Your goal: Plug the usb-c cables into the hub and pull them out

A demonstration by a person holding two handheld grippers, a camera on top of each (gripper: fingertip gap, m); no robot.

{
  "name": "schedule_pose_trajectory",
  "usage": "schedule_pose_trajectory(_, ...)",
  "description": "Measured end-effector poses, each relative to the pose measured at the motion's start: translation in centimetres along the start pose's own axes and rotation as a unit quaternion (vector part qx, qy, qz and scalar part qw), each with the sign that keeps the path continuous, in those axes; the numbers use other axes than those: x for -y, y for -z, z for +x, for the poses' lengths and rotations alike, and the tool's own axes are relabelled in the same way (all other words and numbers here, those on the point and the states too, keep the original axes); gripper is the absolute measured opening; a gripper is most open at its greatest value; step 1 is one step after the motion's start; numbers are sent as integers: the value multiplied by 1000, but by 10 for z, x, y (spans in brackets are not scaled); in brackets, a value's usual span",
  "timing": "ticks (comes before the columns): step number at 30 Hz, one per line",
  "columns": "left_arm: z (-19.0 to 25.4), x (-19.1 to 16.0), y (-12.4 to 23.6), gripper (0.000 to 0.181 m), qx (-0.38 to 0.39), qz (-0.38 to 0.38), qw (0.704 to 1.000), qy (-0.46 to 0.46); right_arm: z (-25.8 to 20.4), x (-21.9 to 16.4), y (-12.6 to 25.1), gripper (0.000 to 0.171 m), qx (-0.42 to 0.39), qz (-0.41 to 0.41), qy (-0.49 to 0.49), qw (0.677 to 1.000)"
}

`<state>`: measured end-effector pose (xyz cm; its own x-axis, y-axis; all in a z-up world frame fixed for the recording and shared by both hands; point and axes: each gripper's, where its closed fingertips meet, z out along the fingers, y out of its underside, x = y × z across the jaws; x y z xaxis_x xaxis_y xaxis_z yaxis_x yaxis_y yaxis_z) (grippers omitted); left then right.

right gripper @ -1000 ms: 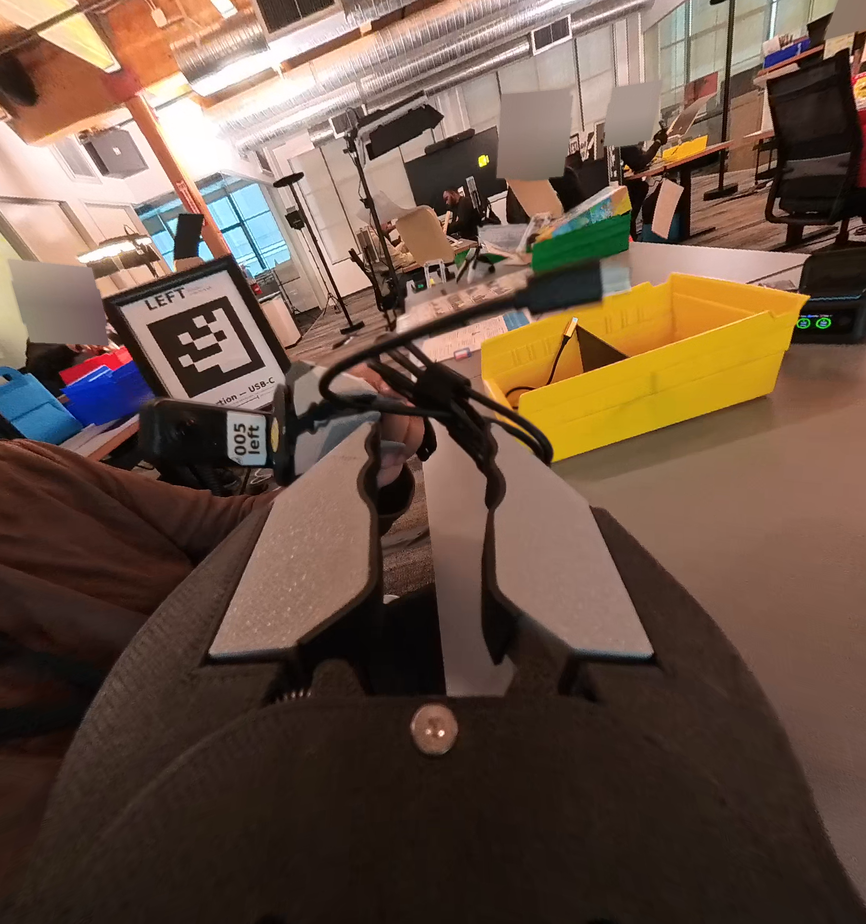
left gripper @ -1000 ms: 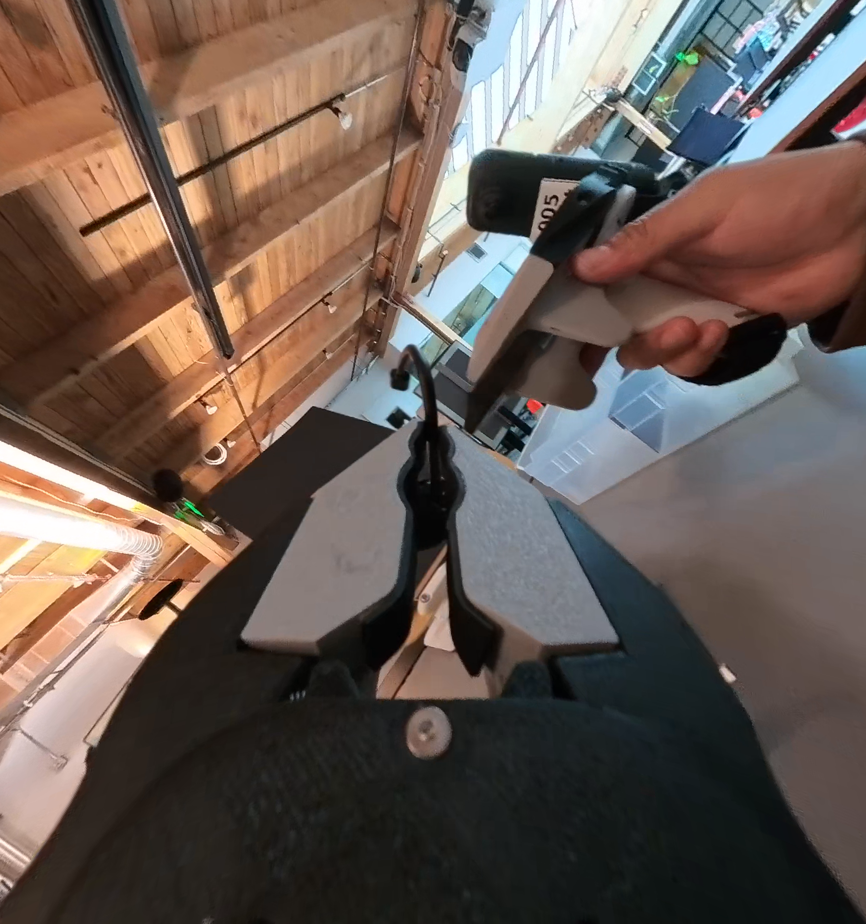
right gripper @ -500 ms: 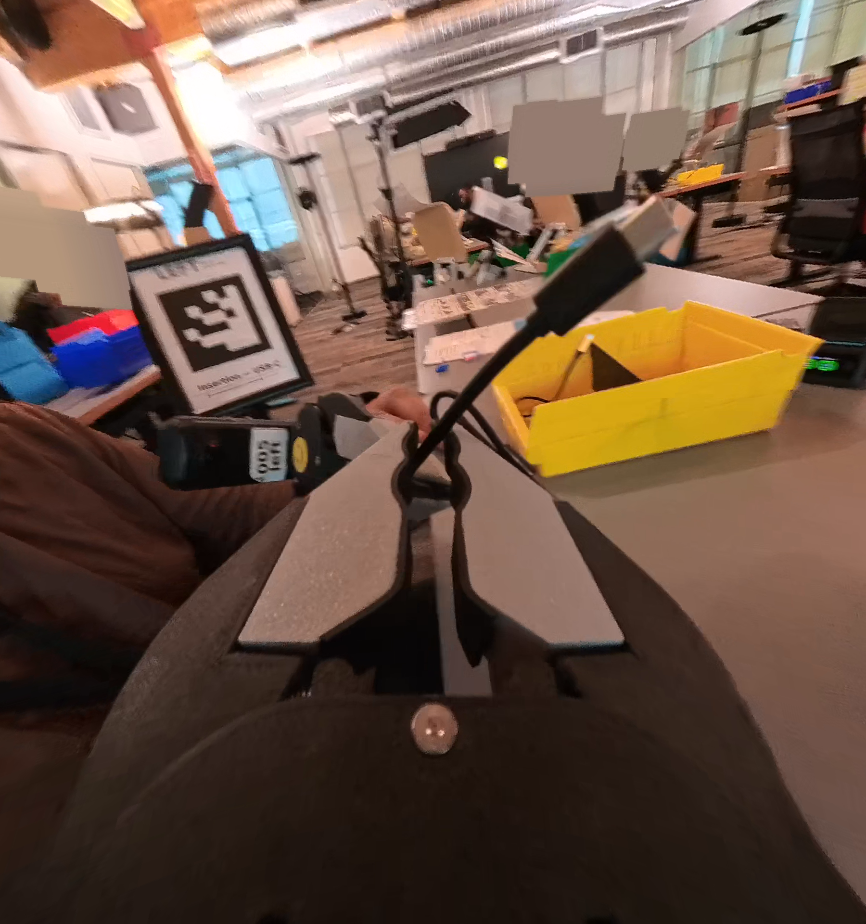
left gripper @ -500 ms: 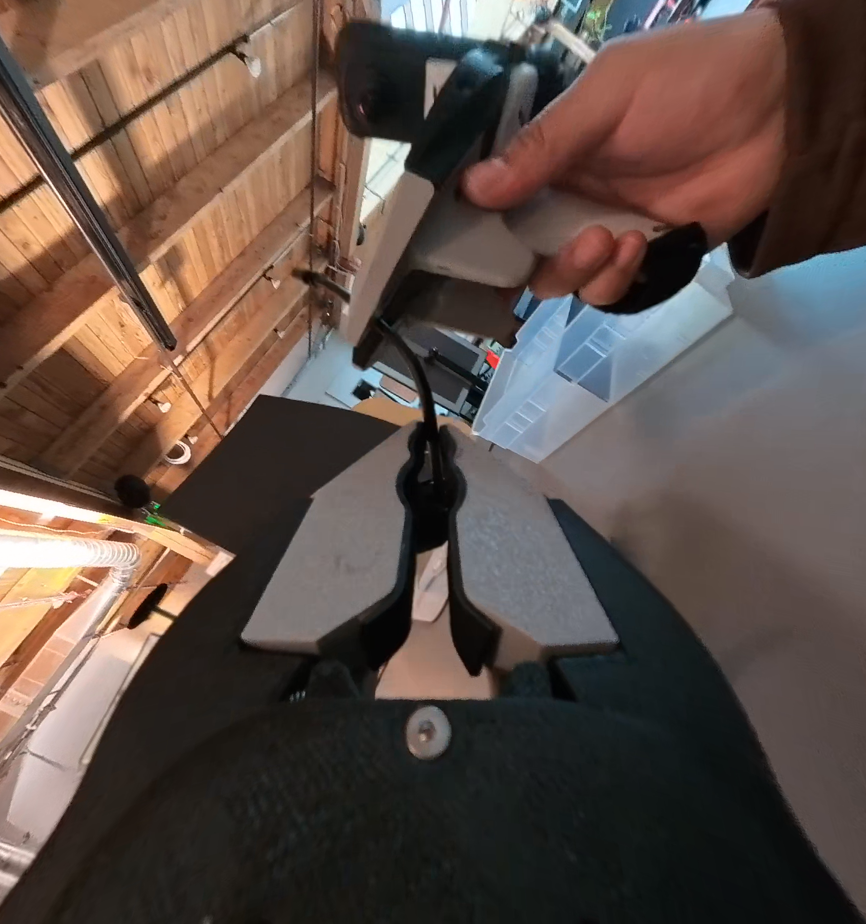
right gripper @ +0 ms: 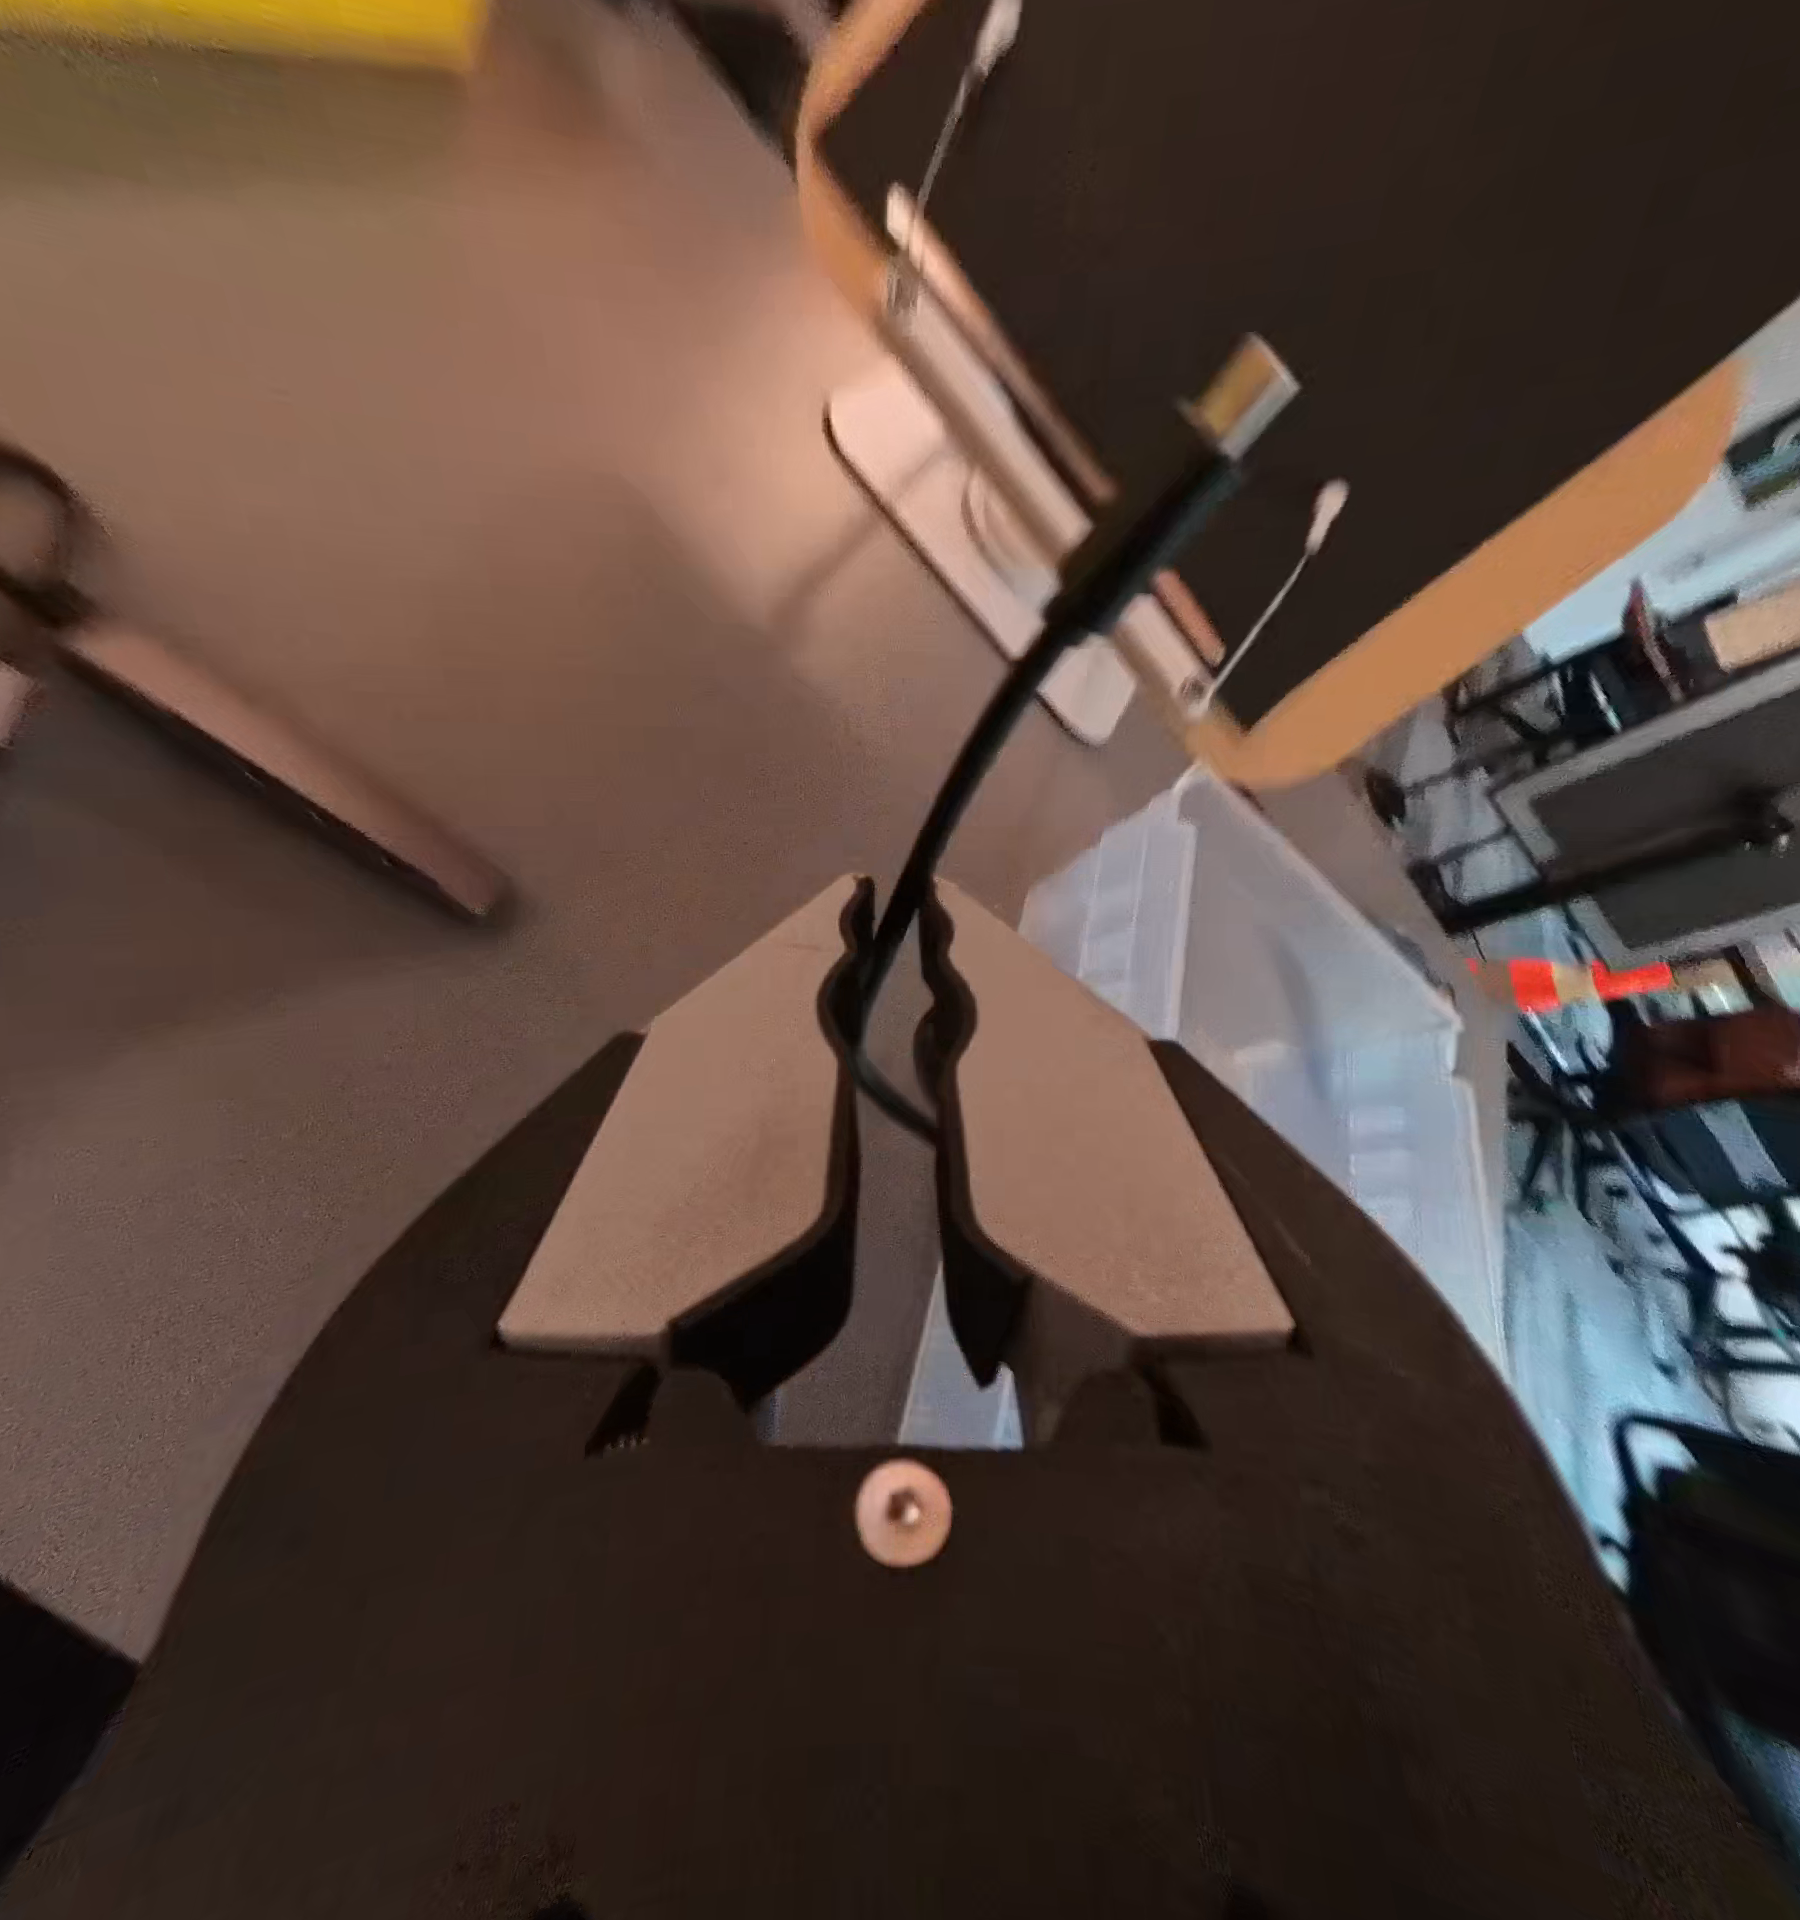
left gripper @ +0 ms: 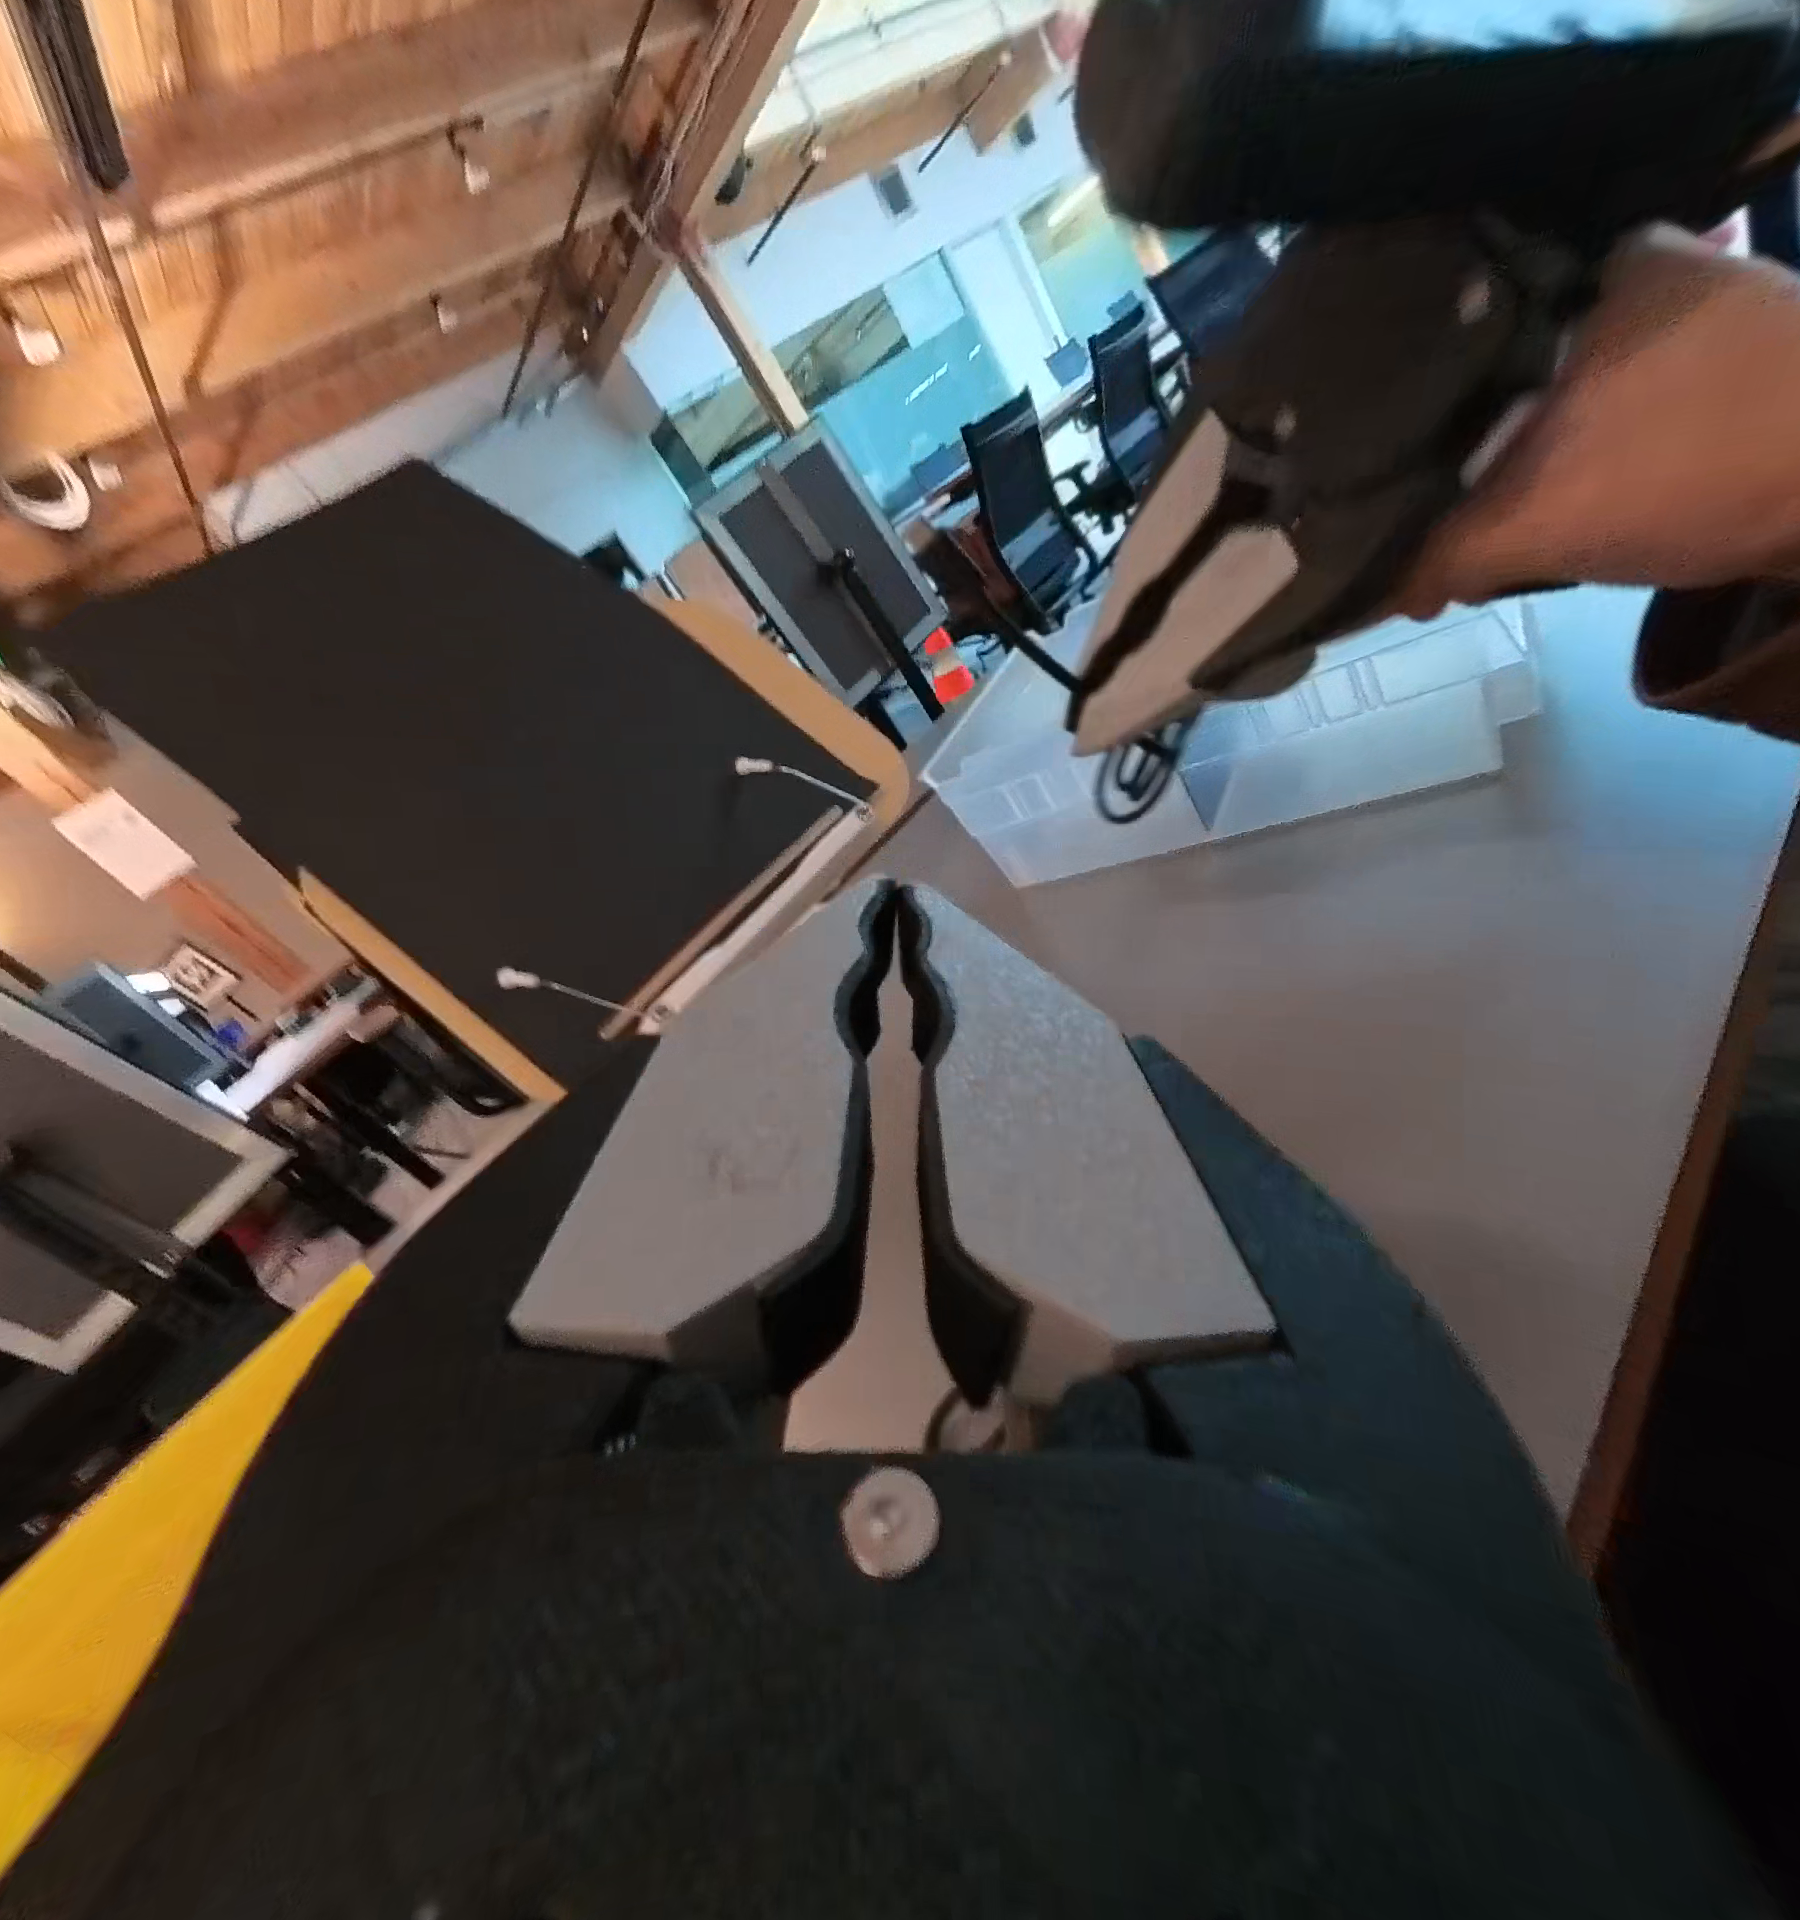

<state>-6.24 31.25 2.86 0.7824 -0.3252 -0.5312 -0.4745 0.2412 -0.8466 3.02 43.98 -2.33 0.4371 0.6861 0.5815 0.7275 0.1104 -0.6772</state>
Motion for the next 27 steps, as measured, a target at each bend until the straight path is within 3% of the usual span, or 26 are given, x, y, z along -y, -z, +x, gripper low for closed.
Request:
schedule_pose_trajectory(3, -5, -13, -2, 0, -9, -29, 999, 41, -15, -25, -26, 17, 23, -67, 6, 997)
schedule_pose_trajectory(7, -7, -32, -4, 0, -17, -74, 995, 71, -49, -29, -46, 46, 114, -64, -27, 991)
schedule_pose_trajectory(11, -9, -50, -5, 2, -28, -114, 987, 110, -48, -20, -40, 47, 134, -33, -47, 989)
schedule_pose_trajectory(14, -6, -69, -5, 16, -46, -158, 978, 124, -49, -11, -29, 47, 166, 2, -55, 985)
schedule_pose_trajectory(19, -8, -84, -3, 27, -44, -194, 973, 120, -70, 3, -2, 47, 212, 51, 37, 975)
schedule_pose_trajectory(23, -11, -82, -1, 27, -46, -189, 973, 126, -115, 22, 13, 53, 268, 112, 114, 950)
schedule_pose_trajectory(27, -14, -79, 3, 27, -42, -188, 975, 114, -148, 18, -13, 53, 261, 90, 162, 947)
